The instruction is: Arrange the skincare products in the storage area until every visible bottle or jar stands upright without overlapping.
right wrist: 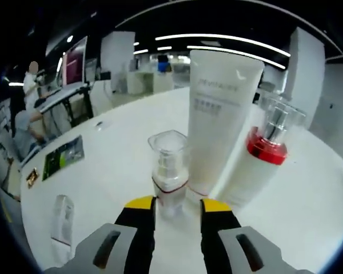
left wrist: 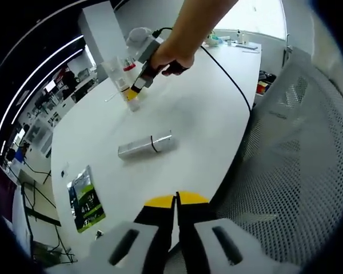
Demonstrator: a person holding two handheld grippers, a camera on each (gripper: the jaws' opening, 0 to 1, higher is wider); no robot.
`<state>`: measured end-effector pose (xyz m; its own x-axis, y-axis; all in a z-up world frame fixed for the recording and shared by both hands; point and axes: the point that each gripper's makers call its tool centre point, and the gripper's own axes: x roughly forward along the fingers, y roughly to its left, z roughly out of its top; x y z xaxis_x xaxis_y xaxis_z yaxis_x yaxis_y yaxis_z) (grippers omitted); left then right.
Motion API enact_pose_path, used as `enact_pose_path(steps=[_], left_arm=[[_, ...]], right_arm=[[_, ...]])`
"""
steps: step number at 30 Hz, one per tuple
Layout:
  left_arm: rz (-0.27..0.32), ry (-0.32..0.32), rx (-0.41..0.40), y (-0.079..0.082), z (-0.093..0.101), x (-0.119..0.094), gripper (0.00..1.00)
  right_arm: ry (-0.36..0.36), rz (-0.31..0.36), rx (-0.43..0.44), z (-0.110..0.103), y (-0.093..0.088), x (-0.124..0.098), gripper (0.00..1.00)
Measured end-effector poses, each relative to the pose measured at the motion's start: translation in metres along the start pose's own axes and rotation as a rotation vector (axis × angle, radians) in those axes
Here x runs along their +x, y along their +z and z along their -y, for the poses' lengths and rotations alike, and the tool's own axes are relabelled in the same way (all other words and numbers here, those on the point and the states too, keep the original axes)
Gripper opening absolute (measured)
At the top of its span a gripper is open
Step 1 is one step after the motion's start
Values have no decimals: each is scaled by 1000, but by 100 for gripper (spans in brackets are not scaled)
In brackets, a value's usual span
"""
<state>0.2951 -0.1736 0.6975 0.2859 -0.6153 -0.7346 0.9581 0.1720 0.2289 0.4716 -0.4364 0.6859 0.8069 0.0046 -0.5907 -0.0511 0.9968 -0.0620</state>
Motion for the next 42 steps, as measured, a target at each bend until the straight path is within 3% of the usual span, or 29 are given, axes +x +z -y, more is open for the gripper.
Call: enact_pose_path(steps=[6, 19, 21, 22, 23, 26, 28, 30, 31, 36, 40, 42], left_arm=[[-2, 1, 1, 0, 0, 0, 0], [-15, -2, 1, -3, 1, 1, 0], [-16, -2, 2, -3, 1, 1, 0], [-15, -2, 2, -3, 1, 1, 0], [-15, -2, 2, -3, 1, 1, 0], [-14, 4, 5, -2, 0, 1, 0], [-2, 22, -1, 0, -4, -1, 0], [2, 16, 3, 1, -3, -1, 0], [-1, 11, 9, 0, -1, -1, 0], [-3, 8, 14, 0, 0, 0, 0], [6, -12, 30, 2, 4, 0, 0], [17, -18, 39, 4, 5, 0, 0]], right_arm=[[-35, 7, 101, 11, 0, -1, 20], [-40, -10, 129, 12, -4, -8, 21], [-20, -39, 150, 5, -11, -10, 23], [2, -71, 171, -4, -18, -11, 25], [25, -80, 181, -11, -21, -12, 33], [168, -120, 190, -56, -31, -27, 52], [262, -118, 185, -85, -34, -39, 55], [345, -123, 183, -115, -38, -53, 52], [377, -126, 137, -130, -41, -59, 51], [415, -158, 67, -164, -56, -68, 52], [405, -244, -140, -175, -81, -64, 49], [391, -256, -207, -179, -87, -64, 45]])
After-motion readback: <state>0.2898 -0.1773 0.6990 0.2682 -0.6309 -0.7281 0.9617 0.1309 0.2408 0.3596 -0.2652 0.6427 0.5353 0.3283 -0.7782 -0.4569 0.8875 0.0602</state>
